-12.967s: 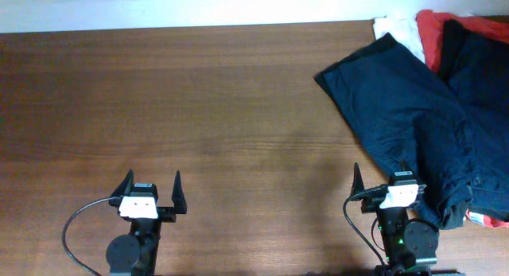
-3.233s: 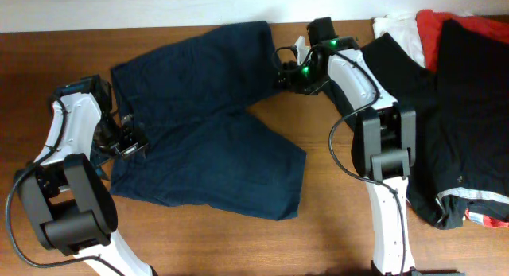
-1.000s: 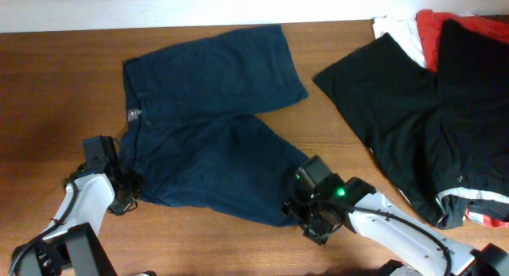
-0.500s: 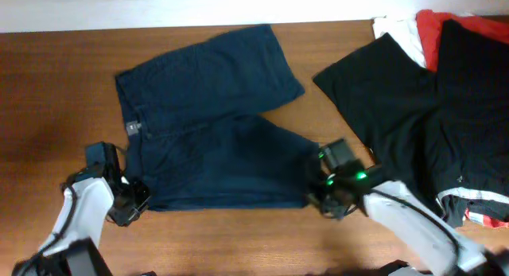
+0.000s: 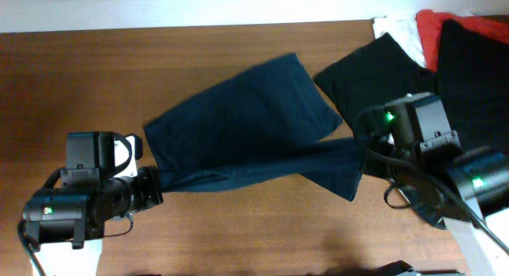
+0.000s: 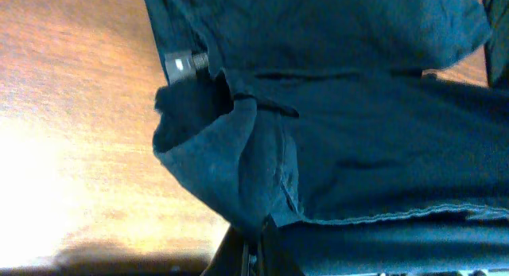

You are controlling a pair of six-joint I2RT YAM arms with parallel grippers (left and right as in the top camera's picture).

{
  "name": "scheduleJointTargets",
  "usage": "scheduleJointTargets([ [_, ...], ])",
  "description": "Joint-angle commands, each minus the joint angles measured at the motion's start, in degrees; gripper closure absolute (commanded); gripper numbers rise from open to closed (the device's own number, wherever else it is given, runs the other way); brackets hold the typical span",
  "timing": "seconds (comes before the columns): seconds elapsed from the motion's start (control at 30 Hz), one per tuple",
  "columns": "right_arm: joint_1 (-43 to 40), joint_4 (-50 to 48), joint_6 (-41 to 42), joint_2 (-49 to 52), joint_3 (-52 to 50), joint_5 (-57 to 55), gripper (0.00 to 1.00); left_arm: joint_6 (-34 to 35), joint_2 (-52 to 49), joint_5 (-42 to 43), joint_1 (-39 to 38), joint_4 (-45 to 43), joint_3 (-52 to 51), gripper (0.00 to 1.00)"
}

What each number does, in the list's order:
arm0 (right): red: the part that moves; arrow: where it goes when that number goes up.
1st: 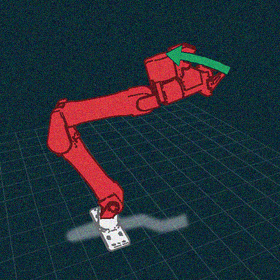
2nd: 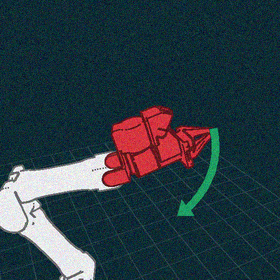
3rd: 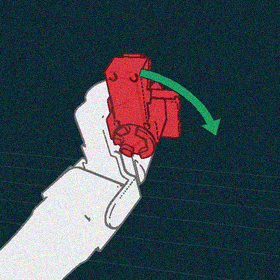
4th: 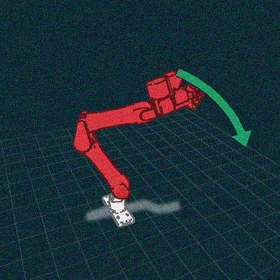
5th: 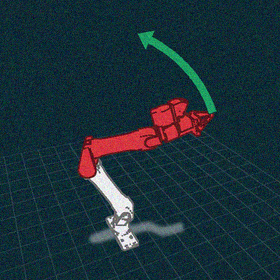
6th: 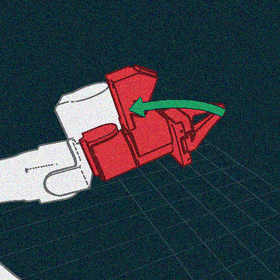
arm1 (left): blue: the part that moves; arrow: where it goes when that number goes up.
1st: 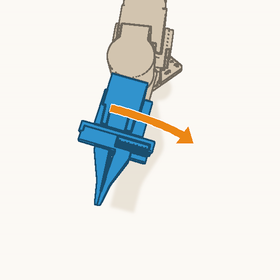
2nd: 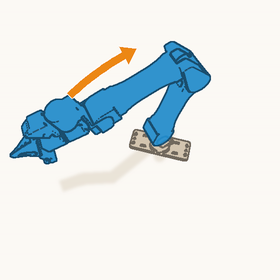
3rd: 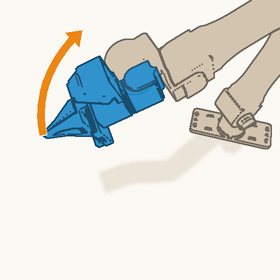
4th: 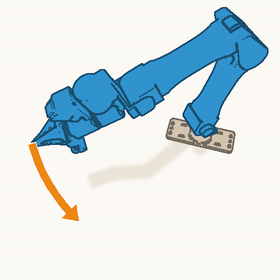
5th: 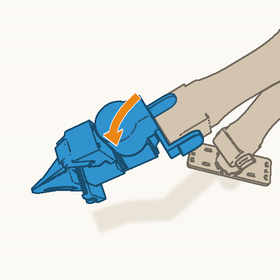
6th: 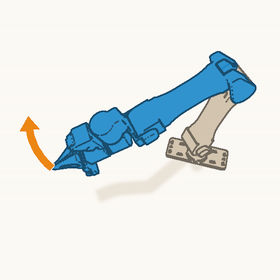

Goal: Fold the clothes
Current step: 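Lift the hems and fold the legs up onto the waistband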

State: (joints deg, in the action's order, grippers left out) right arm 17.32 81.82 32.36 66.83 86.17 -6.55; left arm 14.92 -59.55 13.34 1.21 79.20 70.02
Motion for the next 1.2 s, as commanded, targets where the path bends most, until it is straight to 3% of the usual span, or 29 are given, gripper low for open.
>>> scheduleJointTargets([
  [0.0,-1.03,-9.11,-13.51,8.00,1.01,-9.70,0.96,1.25,-2.47,-9.38,0.81,-3.58,0.76,1.00],
  [0.2,-3.82,-37.27,-28.76,29.97,1.03,-8.94,0.95,19.10,-20.33,-14.69,0.81,-22.03,0.72,0.99],
  [0.3,-5.22,-45.99,-29.03,37.46,1.01,-8.48,0.95,20.31,-31.30,-14.67,0.81,-36.50,0.72,0.99],
  [0.43,-5.75,-54.77,-29.18,42.49,1.01,-4.11,0.96,20.31,-39.76,-14.91,0.81,-44.54,0.72,0.99],
  [0.73,-5.73,-62.14,-29.14,47.34,1.01,7.63,0.91,24.83,-41.62,-21.35,0.81,-44.22,0.70,1.00],
  [0.8,-5.73,-65.96,-29.14,47.32,1.07,16.70,0.90,25.00,-41.77,-21.38,0.81,-42.23,0.52,0.99],
  [0.93,-5.73,-66.64,-28.96,47.30,6.69,24.09,0.95,25.00,-41.81,-21.46,0.81,-39.28,0.35,0.99],
  [1.03,-4.24,-67.52,-28.96,47.93,8.39,27.58,0.95,29.53,-41.81,-23.93,0.81,-39.12,0.35,0.99],
  [1.07,-3.19,-67.84,-28.98,49.24,8.35,27.56,0.88,31.21,-41.81,-24.02,0.81,-39.17,0.35,0.99],
  [1.1,-2.25,-68.15,-29.00,51.23,8.35,27.52,0.52,33.07,-41.81,-24.85,0.81,-39.12,0.35,0.98],
  [1.13,-2.08,-66.51,-29.00,54.21,8.35,27.52,0.40,36.37,-41.81,-25.46,0.81,-39.15,0.35,0.90],
  [1.17,-2.51,-64.28,-29.16,54.53,8.35,27.15,0.37,38.88,-41.81,-25.68,0.81,-39.34,0.35,0.88],
])
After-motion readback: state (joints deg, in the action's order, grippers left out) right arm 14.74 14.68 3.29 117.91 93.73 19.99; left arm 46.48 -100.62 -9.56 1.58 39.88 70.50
